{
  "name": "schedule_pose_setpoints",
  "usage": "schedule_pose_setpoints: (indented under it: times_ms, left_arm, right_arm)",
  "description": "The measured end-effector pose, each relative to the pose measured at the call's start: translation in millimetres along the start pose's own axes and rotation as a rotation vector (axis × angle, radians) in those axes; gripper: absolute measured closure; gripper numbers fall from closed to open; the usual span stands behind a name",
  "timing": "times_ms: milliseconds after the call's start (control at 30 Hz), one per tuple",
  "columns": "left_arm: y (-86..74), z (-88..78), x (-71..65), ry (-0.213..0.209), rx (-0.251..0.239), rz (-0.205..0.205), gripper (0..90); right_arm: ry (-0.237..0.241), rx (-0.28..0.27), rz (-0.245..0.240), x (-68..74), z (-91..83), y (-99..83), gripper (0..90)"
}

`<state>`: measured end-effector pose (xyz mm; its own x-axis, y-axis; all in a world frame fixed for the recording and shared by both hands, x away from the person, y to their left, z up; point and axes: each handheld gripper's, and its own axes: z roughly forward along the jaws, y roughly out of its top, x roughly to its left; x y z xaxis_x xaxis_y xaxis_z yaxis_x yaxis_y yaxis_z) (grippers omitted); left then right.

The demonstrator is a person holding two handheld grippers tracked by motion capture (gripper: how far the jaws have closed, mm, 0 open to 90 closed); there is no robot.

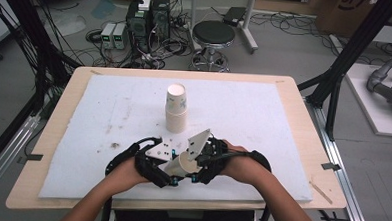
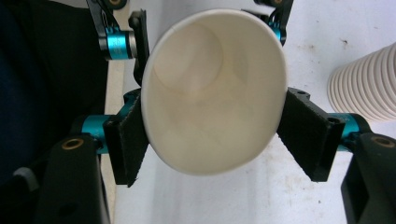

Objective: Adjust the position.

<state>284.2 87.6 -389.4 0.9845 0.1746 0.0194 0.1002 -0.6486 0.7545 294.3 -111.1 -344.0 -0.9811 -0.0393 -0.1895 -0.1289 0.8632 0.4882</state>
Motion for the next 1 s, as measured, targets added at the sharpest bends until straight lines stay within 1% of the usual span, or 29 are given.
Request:
schedule_pose_setpoints:
  times_ms: [100,133,167,200,233,267,300,333,367,433,467,567,600,633,700,767,800,833,867,933,967,1000]
  left_arm:
    - [-1.8,0.5,0.1,-0.001,-0.011,-0.008,35.2]
    - [-3.5,0.1,0.3,0.0,-0.024,-0.014,35.0]
    - [-3.5,0.1,0.3,0.0,-0.024,-0.014,34.8]
    - [-5.6,-0.4,0.8,0.004,-0.038,-0.024,34.8]
    - [-7.2,-0.9,1.3,0.009,-0.042,-0.032,34.5]
    - [-7.2,-0.9,1.3,0.009,-0.042,-0.032,34.3]
    - [-9.1,-1.0,1.7,0.011,-0.052,-0.041,34.2]
    - [-13.5,-2.2,2.5,0.019,-0.074,-0.063,34.1]
    - [-13.5,-2.2,2.5,0.019,-0.074,-0.063,34.0]
    - [-18.2,-3.3,3.7,0.023,-0.094,-0.078,33.9]
    - [-22.5,-3.9,3.8,0.031,-0.11,-0.094,33.9]
    - [-28.3,-5.8,4.1,0.043,-0.13,-0.108,33.4]
    - [-28.3,-5.8,4.1,0.043,-0.13,-0.108,33.3]
    - [-32.5,-7.0,3.9,0.056,-0.153,-0.126,33.2]
    - [-37.4,-8.9,4.5,0.069,-0.173,-0.143,33.1]
    - [-42.8,-11.5,5.4,0.088,-0.196,-0.156,33.1]
    - [-45.5,-12.8,5.7,0.095,-0.214,-0.169,33.1]
    - [-45.5,-12.8,5.7,0.095,-0.214,-0.169,33.1]
    - [-50.9,-15.6,7.0,0.11,-0.246,-0.193,33.1]
    - [-55.5,-18.9,8.6,0.13,-0.274,-0.212,33.0]
    - [-55.5,-18.9,8.6,0.13,-0.274,-0.212,32.9]
    - [-59.5,-22.7,10.0,0.155,-0.303,-0.227,32.9]
  right_arm:
    - [0.005,-0.007,0.006,0.0,0.4,-0.6,29.2]
    - [0.005,-0.024,0.023,-0.9,0.5,-2.3,27.7]
    - [0.011,-0.043,0.042,-1.2,0.0,-3.6,27.0]
    - [0.016,-0.063,0.063,-1.7,-0.9,-5.1,25.8]
    - [0.019,-0.088,0.077,-2.7,-2.0,-6.6,24.5]
    - [0.019,-0.088,0.077,-2.7,-2.0,-6.6,24.5]
    - [0.012,-0.131,0.104,-3.8,-5.3,-10.2,22.9]
    - [0.006,-0.155,0.12,-4.1,-7.4,-12.5,22.5]
    - [0.006,-0.155,0.12,-4.1,-7.4,-12.5,22.5]
    - [0.006,-0.206,0.144,-4.5,-11.0,-18.5,22.4]
    - [0.005,-0.247,0.173,-4.6,-13.4,-25.7,22.3]
    - [-0.009,-0.293,0.215,-3.6,-14.9,-38.0,22.3]
    - [-0.009,-0.293,0.215,-3.6,-14.9,-38.0,22.3]
    - [-0.009,-0.327,0.249,-2.8,-15.4,-46.8,22.3]
    - [-0.021,-0.361,0.28,-1.6,-15.6,-55.8,22.3]
    - [-0.03,-0.388,0.312,-0.1,-16.0,-65.2,22.3]
    - [-0.041,-0.399,0.327,0.8,-16.0,-70.1,22.3]
    - [-0.052,-0.41,0.345,1.8,-16.0,-75.0,22.3]
    - [-0.053,-0.423,0.363,2.8,-15.8,-79.9,22.3]
    - [-0.084,-0.441,0.397,4.4,-15.7,-90.4,22.3]
    - [-0.099,-0.45,0.412,5.2,-15.8,-95.8,22.3]
    - [-0.108,-0.459,0.429,6.2,-16.3,-101.5,22.3]
